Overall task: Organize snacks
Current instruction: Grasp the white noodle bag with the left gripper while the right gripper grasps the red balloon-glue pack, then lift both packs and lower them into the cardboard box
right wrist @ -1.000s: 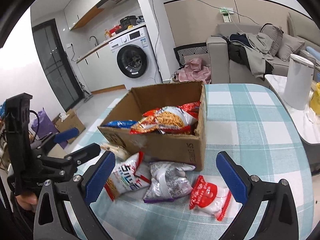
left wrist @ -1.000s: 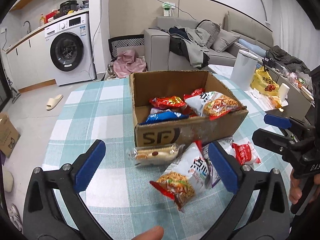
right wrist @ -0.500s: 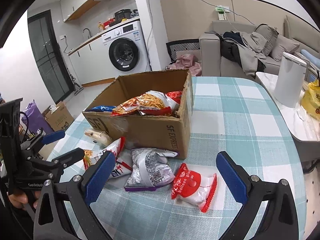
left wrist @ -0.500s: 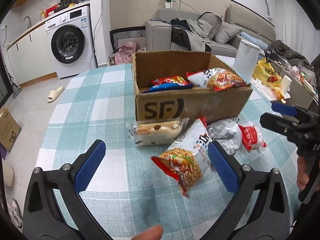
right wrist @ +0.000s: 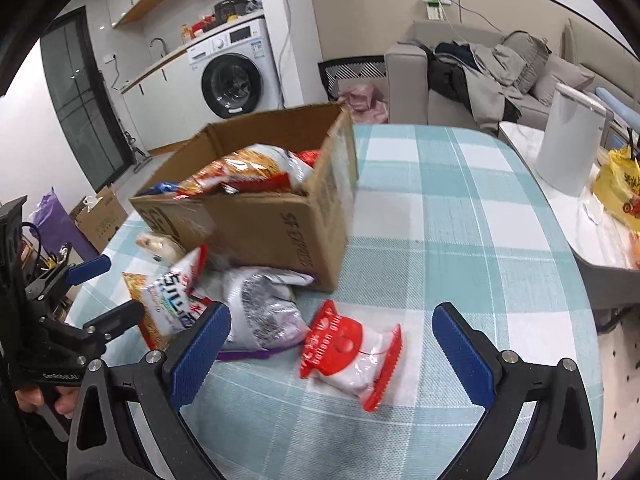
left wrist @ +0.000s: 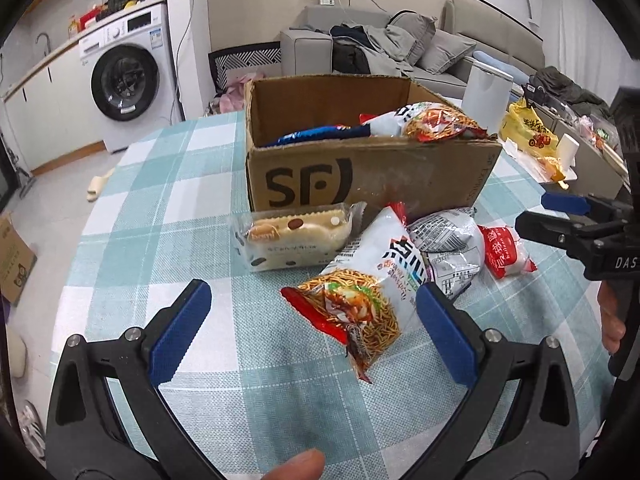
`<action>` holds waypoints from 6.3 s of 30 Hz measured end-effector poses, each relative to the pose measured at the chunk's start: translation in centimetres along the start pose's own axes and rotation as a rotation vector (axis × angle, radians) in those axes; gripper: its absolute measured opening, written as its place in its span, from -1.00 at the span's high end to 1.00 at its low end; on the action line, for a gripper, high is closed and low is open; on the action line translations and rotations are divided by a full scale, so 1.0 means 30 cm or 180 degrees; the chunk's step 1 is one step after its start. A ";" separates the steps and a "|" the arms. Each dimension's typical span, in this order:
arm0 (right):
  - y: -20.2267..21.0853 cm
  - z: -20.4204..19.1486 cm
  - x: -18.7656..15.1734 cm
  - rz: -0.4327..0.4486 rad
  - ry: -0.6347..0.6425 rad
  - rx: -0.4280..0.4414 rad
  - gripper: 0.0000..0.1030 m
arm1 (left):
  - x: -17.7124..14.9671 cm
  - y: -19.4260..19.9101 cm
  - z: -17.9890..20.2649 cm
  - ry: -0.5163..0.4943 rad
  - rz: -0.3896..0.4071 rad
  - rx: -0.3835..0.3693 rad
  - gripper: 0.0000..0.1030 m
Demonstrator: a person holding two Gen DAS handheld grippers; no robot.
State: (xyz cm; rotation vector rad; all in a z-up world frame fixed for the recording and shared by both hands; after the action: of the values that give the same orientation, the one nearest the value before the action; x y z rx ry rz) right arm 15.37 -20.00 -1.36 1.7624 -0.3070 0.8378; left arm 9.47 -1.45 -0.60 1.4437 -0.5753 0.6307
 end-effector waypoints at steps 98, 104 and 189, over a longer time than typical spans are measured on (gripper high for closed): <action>0.051 0.032 -0.023 0.0097 -0.0065 0.0089 -0.05 | 0.027 -0.037 0.077 0.0082 -0.0169 -0.0561 -0.17; 0.086 0.030 -0.012 0.0212 -0.0078 0.0132 -0.05 | 0.038 0.006 0.089 0.0057 -0.0090 -0.0563 -0.17; 0.002 -0.162 0.263 0.0589 -0.0049 0.0412 -0.05 | 0.457 -0.085 -0.002 0.0171 0.0470 -0.0270 -0.17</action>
State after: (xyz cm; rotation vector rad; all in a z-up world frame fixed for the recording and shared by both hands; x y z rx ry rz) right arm 19.12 -14.03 4.66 1.8818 -0.4394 0.9952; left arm 21.04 -0.79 7.16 1.3092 -0.6627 0.7506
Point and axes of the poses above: each gripper's, at about its wrist camera, not at the fingertips, and y roughly against the way its jaws point, z to its right, x to its top, the point moved 1 cm from there along -y, roughly the way its jaws point, and after that the axes turned 1 degree about y, right-handed, at the moved point
